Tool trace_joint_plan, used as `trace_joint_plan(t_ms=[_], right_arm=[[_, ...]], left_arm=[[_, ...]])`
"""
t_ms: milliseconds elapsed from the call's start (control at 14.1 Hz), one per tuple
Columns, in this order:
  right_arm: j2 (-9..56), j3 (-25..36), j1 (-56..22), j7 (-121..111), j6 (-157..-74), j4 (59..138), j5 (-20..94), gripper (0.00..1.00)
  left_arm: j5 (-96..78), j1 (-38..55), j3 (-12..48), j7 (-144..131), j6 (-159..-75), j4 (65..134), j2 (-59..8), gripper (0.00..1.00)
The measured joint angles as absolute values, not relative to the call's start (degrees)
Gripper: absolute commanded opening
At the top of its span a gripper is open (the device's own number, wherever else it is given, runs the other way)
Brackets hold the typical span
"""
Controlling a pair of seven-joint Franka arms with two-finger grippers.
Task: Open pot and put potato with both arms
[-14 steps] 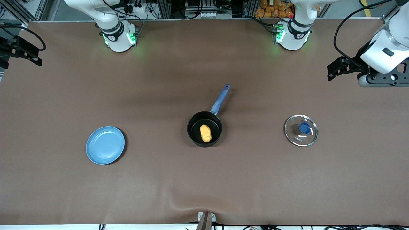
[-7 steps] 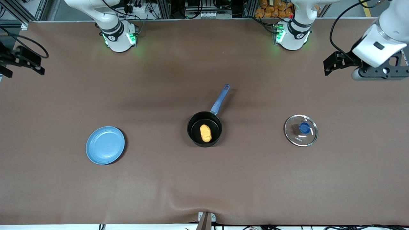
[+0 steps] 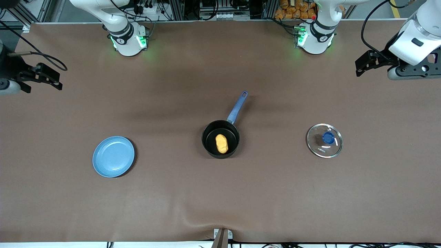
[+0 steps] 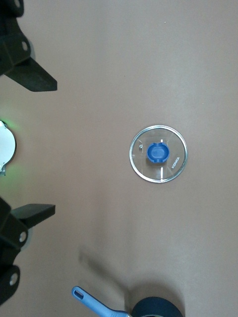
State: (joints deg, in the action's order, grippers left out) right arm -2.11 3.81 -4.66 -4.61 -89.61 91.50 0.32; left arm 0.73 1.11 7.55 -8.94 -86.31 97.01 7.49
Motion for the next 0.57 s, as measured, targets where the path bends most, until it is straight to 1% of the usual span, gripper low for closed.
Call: trace_joint_plan(t_ms=[567], right_arm=[[-1.17,3.2,-4.85,-4.6,-89.99,90.41,0.74,1.0]], left_arm=[[0.75,0.52,6.85,-8.93,-86.9,95.54,6.5,1.0]])
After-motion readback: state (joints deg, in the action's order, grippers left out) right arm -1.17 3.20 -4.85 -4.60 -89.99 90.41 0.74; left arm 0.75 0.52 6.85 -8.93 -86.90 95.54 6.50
